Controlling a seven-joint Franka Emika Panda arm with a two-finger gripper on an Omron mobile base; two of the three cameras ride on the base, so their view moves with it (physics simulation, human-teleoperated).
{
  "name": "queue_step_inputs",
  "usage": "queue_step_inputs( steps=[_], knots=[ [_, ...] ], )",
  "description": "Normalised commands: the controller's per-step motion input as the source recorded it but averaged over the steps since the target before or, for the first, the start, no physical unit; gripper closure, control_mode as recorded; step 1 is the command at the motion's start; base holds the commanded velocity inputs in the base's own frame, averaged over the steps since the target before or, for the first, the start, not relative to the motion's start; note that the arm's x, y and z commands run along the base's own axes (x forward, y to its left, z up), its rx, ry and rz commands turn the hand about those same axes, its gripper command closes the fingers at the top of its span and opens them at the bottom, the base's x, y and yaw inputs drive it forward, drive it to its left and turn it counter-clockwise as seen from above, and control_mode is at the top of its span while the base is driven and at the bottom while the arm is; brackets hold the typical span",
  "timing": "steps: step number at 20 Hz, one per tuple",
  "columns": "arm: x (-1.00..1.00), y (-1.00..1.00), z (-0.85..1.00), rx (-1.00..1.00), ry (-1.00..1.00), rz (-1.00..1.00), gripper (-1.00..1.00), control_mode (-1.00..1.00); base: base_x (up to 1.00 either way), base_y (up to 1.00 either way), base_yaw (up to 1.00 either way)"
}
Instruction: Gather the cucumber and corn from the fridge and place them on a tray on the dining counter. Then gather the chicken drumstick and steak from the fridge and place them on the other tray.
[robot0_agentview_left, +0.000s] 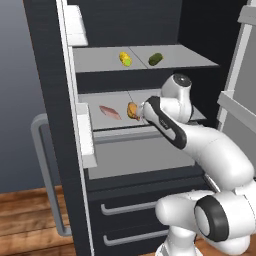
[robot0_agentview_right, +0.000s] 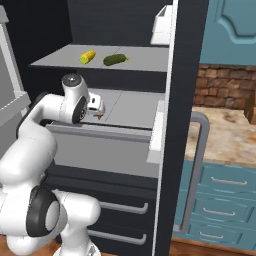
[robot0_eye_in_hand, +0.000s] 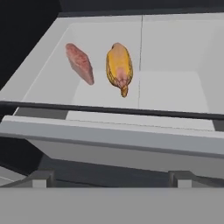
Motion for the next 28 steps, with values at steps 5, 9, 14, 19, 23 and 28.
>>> queue_step_inputs(
  steps=[5, 9, 14, 19, 23, 28],
  knots=[
    [0.05, 0.06, -0.06, -0.11, 0.0, 0.09, -1.0, -1.0, 0.0, 0.0, 0.0],
    [0.05, 0.05, -0.13, -0.03, -0.02, 0.09, -1.0, -1.0, 0.0, 0.0, 0.0],
    [0.09, 0.1, -0.3, 0.0, -0.17, 0.03, -1.0, -1.0, 0.0, 0.0, 0.0],
    [0.58, 0.05, 0.01, 0.01, -0.09, 0.0, -1.0, -1.0, 0.0, 0.0, 0.0],
    [0.8, -0.11, 0.0, 0.0, 0.0, 0.0, -1.0, -1.0, 0.0, 0.0, 0.0],
    [0.43, 0.05, 0.0, 0.0, 0.09, 0.0, -1.0, -1.0, 0.0, 0.0, 0.0]
  ],
)
